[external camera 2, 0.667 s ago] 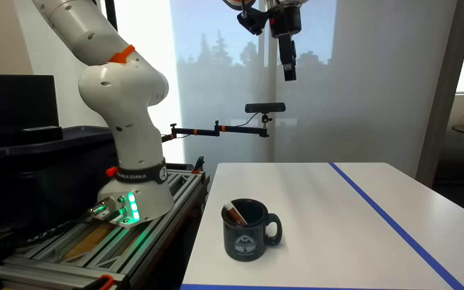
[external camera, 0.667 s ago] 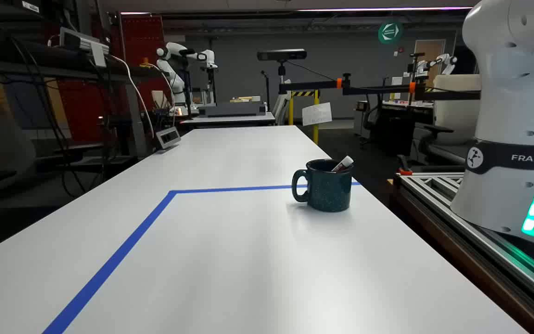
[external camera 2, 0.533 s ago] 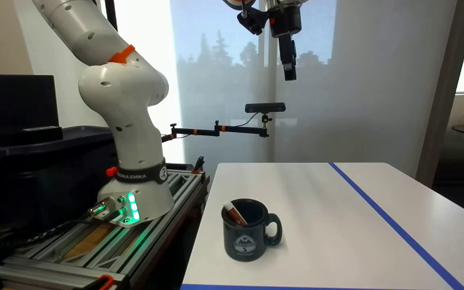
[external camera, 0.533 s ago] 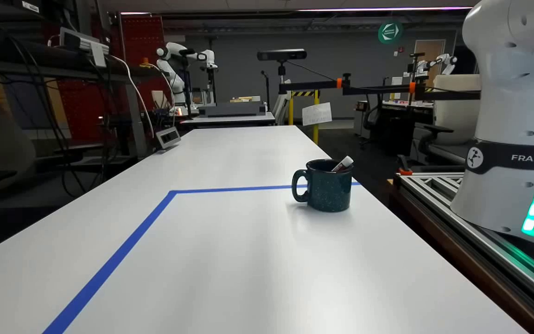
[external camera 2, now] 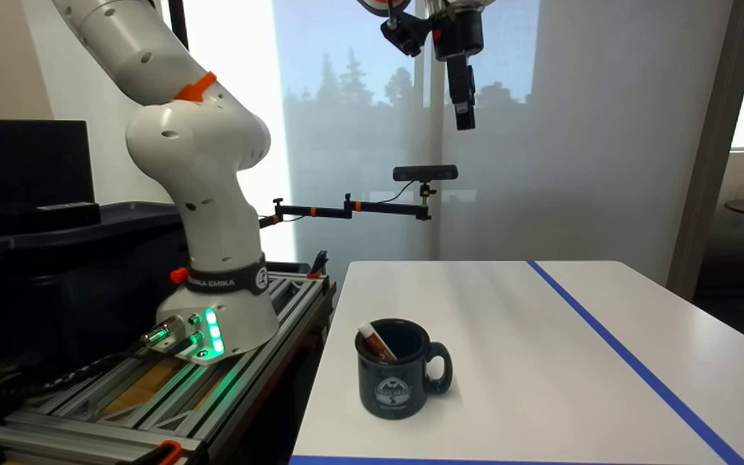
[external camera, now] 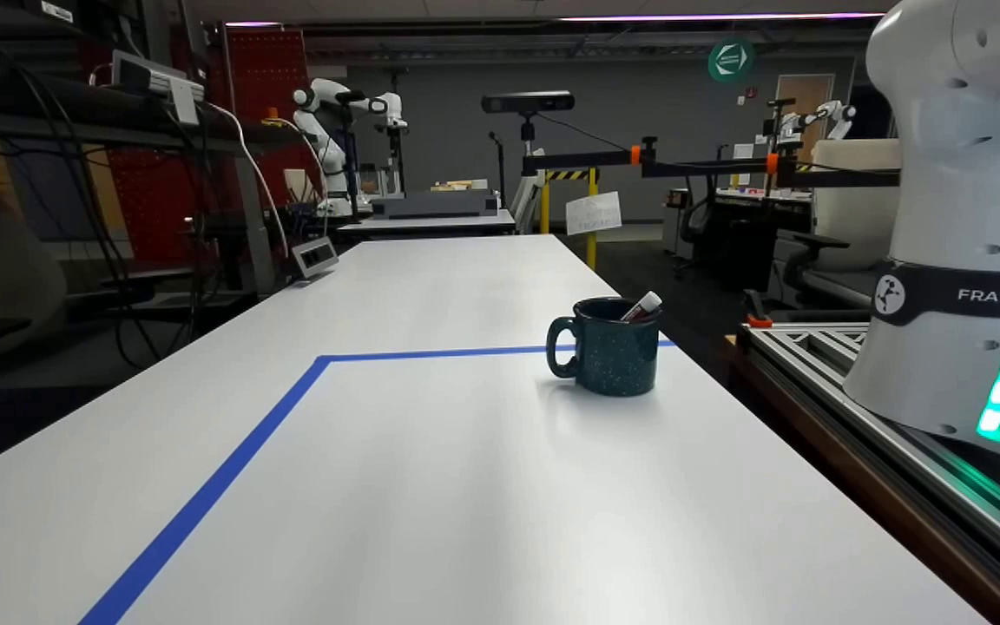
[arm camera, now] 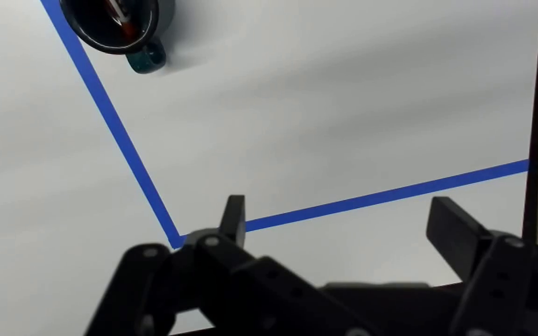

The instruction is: Remove the marker from the mug cup

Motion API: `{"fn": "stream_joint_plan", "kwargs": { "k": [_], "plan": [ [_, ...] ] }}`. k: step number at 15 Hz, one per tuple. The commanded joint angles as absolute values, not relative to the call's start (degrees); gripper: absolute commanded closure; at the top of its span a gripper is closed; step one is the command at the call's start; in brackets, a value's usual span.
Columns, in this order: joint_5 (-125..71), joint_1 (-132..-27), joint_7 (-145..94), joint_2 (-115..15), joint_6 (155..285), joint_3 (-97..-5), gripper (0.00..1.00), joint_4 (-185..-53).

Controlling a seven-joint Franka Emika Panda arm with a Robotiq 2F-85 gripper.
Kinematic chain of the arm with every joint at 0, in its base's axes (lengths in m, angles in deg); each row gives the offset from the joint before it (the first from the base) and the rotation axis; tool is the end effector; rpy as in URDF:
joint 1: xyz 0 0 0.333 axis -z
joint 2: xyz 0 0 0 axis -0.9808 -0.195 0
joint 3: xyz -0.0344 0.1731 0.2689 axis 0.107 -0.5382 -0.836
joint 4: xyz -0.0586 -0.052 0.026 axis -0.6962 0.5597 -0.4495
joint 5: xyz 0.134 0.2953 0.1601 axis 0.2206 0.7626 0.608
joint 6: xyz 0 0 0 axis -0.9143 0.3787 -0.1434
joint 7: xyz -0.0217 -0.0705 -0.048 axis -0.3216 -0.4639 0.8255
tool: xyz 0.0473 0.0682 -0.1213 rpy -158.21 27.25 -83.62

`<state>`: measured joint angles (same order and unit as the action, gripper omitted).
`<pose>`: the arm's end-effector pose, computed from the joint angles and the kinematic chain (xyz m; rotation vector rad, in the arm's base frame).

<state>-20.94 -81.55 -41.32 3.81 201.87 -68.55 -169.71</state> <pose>0.3315 0.1083 0.4847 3.0842 -0.1906 0.2851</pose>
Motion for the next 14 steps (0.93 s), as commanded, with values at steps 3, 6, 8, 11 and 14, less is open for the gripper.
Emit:
{"fn": "stream_joint_plan", "kwargs": {
  "k": [3,6,8,11,14],
  "plan": [
    [-21.5,-79.1,-42.6,-2.1,200.5,-65.8,0.00,-168.2],
    [-22.4,-76.7,-43.0,-5.2,199.7,-63.3,0.00,-168.9],
    [-22.9,-75.4,-42.9,-7.3,198.9,-61.7,0.00,-169.6],
    [-23.7,-73.8,-43.0,-9.8,198.9,-59.9,0.00,-171.0],
    [-26.0,-72.2,-43.6,-12.7,199.0,-58.4,0.00,-172.7]
  ]
}}
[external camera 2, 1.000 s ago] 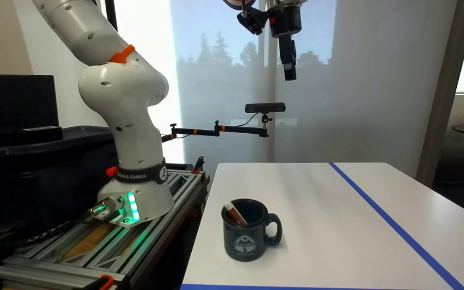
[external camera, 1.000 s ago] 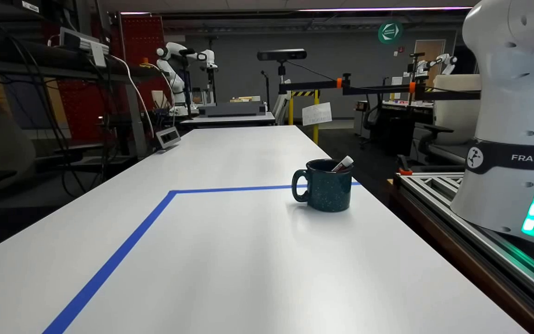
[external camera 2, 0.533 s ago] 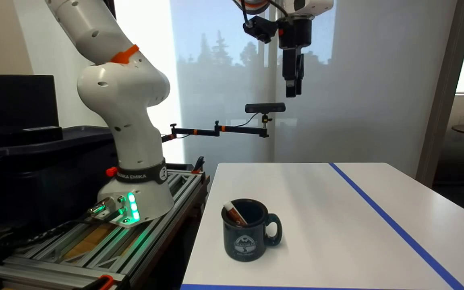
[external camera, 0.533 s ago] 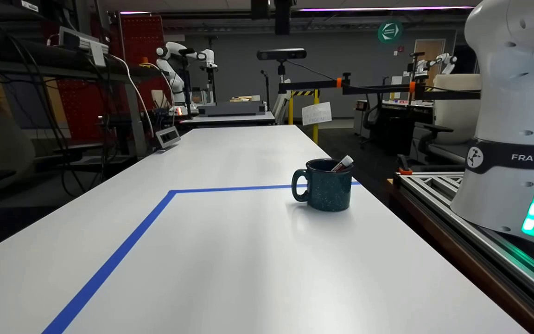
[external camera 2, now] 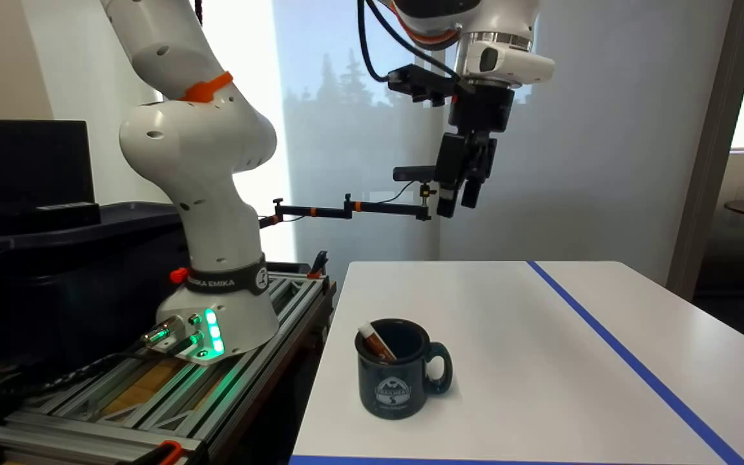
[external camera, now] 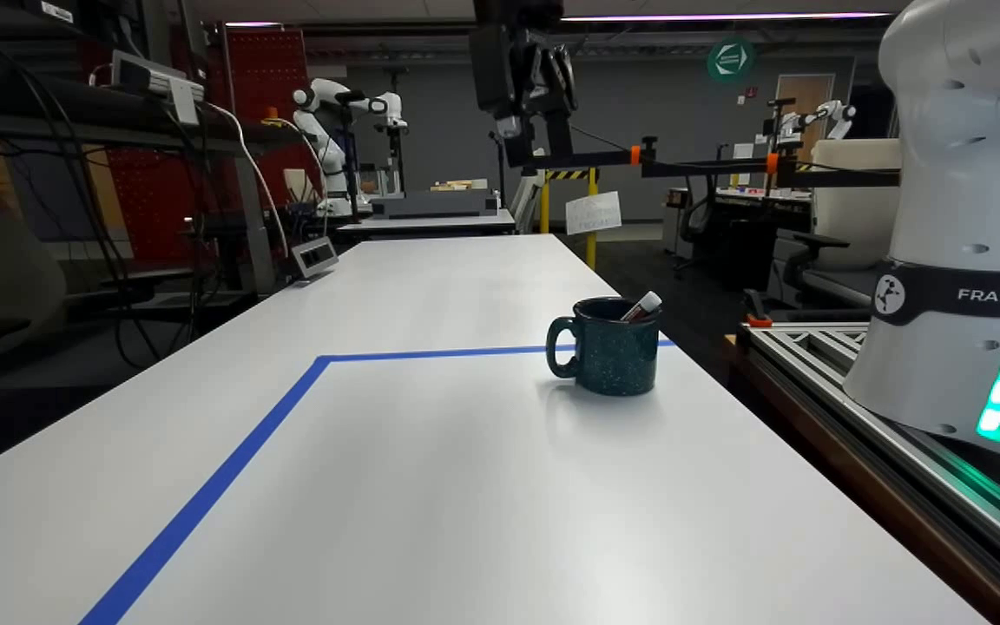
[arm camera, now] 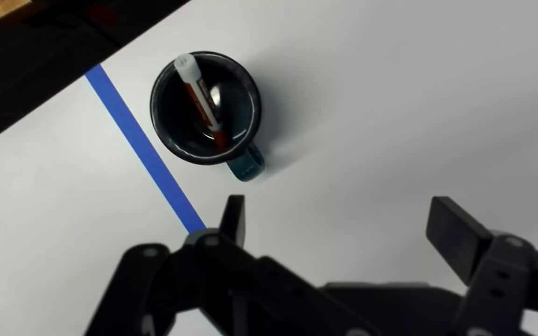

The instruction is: Remove the marker from the mug cup

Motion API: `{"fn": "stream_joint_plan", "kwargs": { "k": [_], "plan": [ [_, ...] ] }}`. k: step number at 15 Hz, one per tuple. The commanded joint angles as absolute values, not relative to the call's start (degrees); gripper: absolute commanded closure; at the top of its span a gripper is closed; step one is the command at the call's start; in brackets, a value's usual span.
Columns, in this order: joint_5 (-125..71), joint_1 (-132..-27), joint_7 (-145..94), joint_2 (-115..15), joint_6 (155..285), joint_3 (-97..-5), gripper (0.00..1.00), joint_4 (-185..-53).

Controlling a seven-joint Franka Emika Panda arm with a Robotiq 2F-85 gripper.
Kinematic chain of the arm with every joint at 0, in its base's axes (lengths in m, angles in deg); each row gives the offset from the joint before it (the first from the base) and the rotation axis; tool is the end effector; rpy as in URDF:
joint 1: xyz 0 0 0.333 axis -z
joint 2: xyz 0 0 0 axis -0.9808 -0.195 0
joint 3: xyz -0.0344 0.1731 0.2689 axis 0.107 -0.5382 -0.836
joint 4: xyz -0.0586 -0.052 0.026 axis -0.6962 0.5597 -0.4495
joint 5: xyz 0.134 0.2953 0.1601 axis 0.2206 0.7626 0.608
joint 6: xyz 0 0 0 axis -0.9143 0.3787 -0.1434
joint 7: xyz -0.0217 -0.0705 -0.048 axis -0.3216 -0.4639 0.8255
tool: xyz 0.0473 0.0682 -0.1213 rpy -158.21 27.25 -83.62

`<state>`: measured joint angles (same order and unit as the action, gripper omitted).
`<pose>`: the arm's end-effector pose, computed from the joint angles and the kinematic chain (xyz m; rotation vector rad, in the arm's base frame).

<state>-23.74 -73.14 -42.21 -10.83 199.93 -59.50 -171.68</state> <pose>0.3598 -0.0070 0.3820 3.0230 -0.6121 -0.2181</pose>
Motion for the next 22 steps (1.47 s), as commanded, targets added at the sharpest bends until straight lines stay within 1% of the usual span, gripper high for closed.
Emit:
{"fn": "stream_joint_plan", "kwargs": {
  "k": [1,9,19,22],
  "plan": [
    [-26.9,-71.7,-44.3,-13.4,200.2,-58.2,0.00,-173.7],
    [-33.4,-70.2,-45.7,-20.5,199.0,-55.4,0.00,-175.8],
    [-32.2,-71.4,-39.3,-29.1,198.2,-53.3,0.00,-173.8],
    [-32.4,-71.6,-40.7,-28.7,199.5,-53.0,0.00,-174.5]
  ]
}}
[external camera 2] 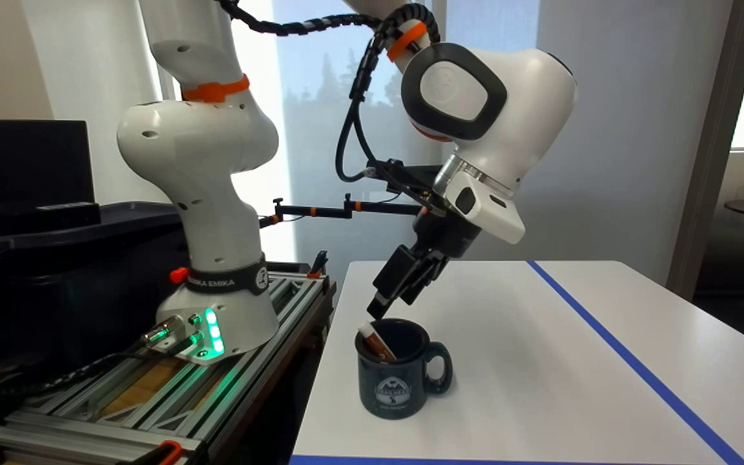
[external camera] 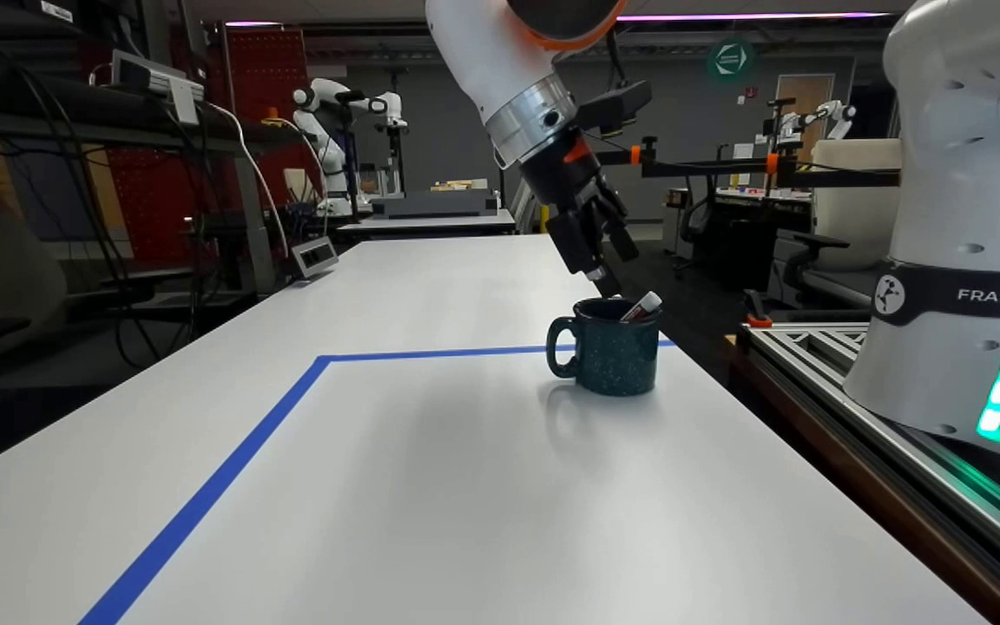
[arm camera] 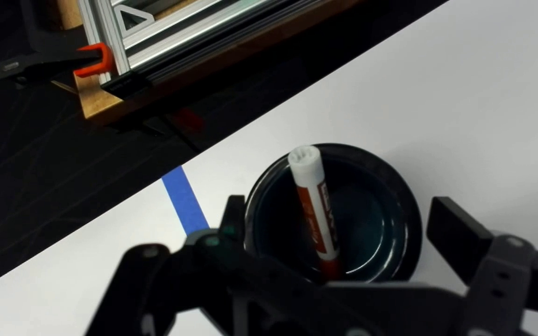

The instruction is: Remove the marker from the mug cup

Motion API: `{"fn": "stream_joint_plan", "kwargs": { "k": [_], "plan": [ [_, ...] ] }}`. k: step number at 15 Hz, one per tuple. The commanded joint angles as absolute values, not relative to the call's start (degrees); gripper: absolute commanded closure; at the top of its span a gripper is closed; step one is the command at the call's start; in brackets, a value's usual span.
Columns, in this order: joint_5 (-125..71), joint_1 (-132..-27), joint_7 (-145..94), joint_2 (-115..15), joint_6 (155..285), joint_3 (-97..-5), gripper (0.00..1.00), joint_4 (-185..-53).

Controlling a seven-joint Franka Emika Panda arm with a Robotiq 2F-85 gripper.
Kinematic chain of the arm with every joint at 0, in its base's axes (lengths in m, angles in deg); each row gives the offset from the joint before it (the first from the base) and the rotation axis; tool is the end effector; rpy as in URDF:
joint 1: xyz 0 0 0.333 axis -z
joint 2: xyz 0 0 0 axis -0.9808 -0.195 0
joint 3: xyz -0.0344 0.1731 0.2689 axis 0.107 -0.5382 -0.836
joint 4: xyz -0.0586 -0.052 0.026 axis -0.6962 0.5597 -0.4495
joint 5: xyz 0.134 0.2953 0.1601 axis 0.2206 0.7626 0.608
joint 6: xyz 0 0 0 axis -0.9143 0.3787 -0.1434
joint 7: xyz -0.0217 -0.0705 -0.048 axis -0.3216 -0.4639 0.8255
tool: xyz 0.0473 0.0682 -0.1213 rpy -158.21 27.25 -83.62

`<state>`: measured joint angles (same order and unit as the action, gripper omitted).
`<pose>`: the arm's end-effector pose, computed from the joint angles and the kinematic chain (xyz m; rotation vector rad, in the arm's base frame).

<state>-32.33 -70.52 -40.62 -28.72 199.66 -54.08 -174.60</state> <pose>0.3308 -0.0674 0.2553 2.8317 -0.5848 -0.7414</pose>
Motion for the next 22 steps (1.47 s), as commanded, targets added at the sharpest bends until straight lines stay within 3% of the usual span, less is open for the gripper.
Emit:
{"fn": "stream_joint_plan", "kwargs": {
  "k": [1,22],
  "plan": [
    [-32.4,-71.6,-40.7,-29.3,199.5,-52.9,0.00,-174.1],
    [-31.4,-71.8,-21.2,-35.0,200.5,-50.3,0.00,-172.6]
  ]
}}
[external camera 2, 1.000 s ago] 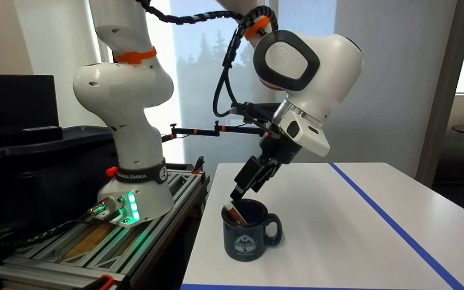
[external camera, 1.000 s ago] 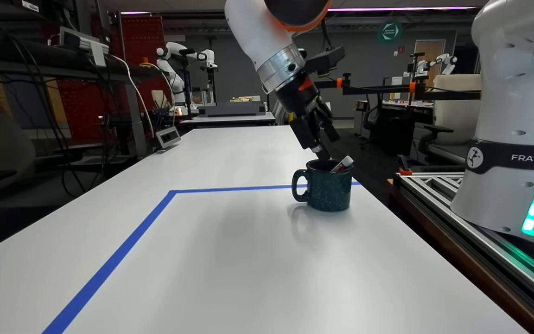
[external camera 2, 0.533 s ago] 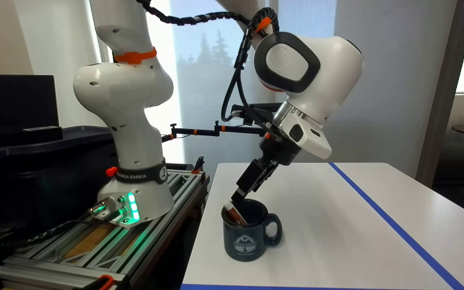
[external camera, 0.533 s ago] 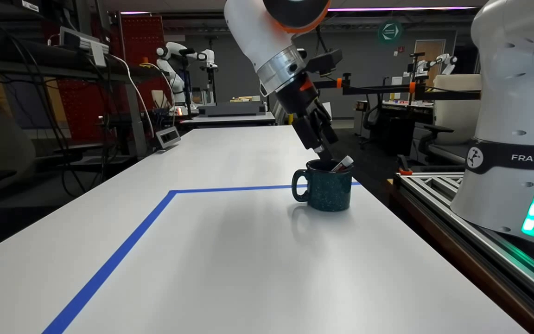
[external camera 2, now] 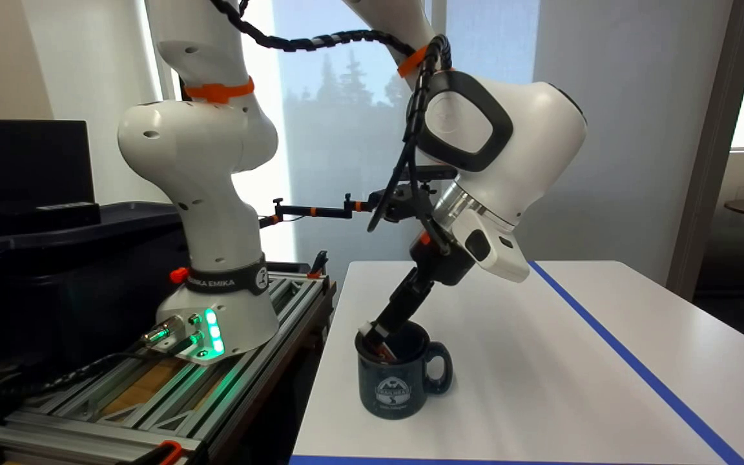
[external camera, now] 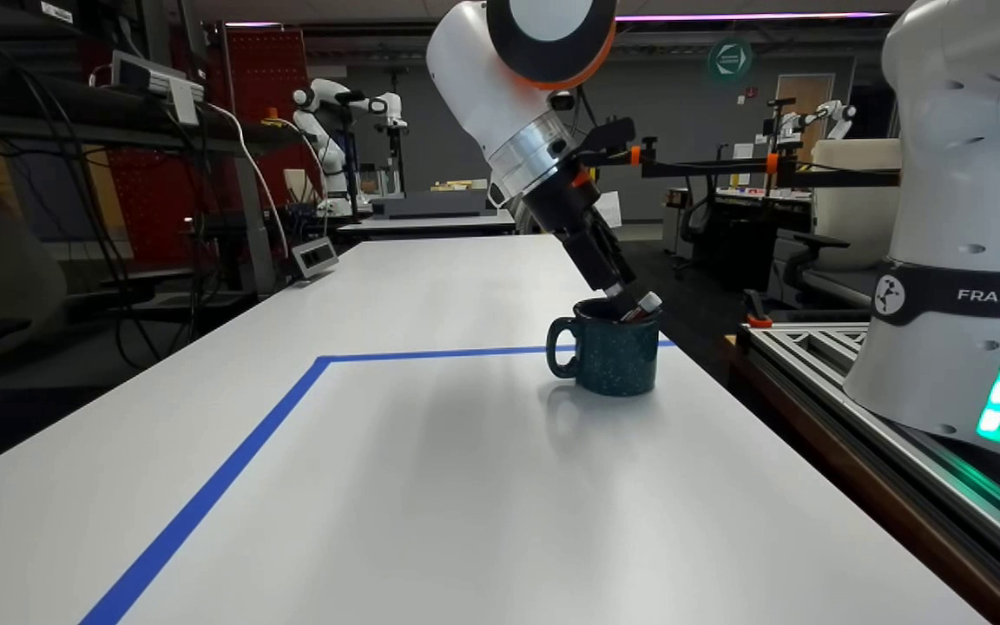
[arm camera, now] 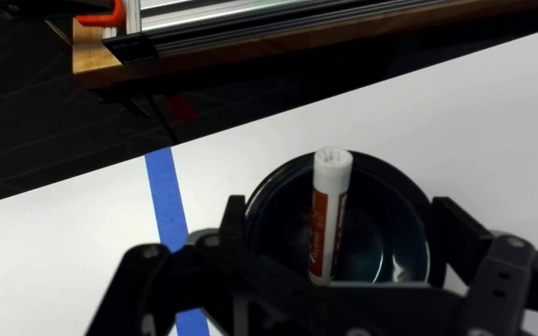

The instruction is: Remove the marker from the mug cup

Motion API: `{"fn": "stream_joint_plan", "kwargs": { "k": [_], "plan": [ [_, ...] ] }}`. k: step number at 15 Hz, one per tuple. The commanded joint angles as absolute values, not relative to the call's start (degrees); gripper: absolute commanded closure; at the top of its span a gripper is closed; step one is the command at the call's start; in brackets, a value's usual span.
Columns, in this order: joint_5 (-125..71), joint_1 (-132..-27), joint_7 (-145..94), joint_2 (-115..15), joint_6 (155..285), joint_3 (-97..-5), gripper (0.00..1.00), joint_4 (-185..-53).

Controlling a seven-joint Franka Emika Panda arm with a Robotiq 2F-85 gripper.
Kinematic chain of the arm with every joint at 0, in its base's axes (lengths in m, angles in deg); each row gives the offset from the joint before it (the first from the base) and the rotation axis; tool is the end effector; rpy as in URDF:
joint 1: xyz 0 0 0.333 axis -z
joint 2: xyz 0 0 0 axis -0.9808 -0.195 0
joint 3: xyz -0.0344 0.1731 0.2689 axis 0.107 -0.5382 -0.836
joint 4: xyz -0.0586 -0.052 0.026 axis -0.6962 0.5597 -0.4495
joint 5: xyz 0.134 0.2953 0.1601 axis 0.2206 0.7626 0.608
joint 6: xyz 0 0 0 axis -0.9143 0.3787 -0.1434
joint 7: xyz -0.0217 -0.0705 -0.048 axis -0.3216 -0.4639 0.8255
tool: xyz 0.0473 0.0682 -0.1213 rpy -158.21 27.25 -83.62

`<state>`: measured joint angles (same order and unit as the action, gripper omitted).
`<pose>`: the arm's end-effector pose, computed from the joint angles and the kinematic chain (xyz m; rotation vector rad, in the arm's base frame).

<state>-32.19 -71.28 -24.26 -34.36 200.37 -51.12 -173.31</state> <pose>0.3304 -0.0803 0.2279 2.9360 -0.2305 -0.8841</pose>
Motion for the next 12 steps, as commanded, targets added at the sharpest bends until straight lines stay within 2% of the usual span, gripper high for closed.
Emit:
{"fn": "stream_joint_plan", "kwargs": {
  "k": [1,2,3,4,5,7,12],
  "plan": [
    [-31.4,-71.8,-20.8,-35.3,200.4,-50.3,0.02,-172.5],
    [-31.3,-71.9,-20.2,-35.6,200.4,-50.3,0.10,-172.4],
    [-31.2,-71.9,-19.7,-35.8,200.4,-50.4,0.27,-172.2],
    [-31.1,-71.9,-19.3,-35.9,200.4,-50.4,0.27,-172.2],
    [-31.1,-71.9,-18.9,-36.0,200.5,-50.4,0.35,-172.2],
    [-31.0,-71.9,-18.3,-36.1,200.5,-50.4,0.44,-172.0],
    [-30.7,-71.9,-17.2,-36.9,200.4,-50.5,0.39,-171.7]
  ]
}}
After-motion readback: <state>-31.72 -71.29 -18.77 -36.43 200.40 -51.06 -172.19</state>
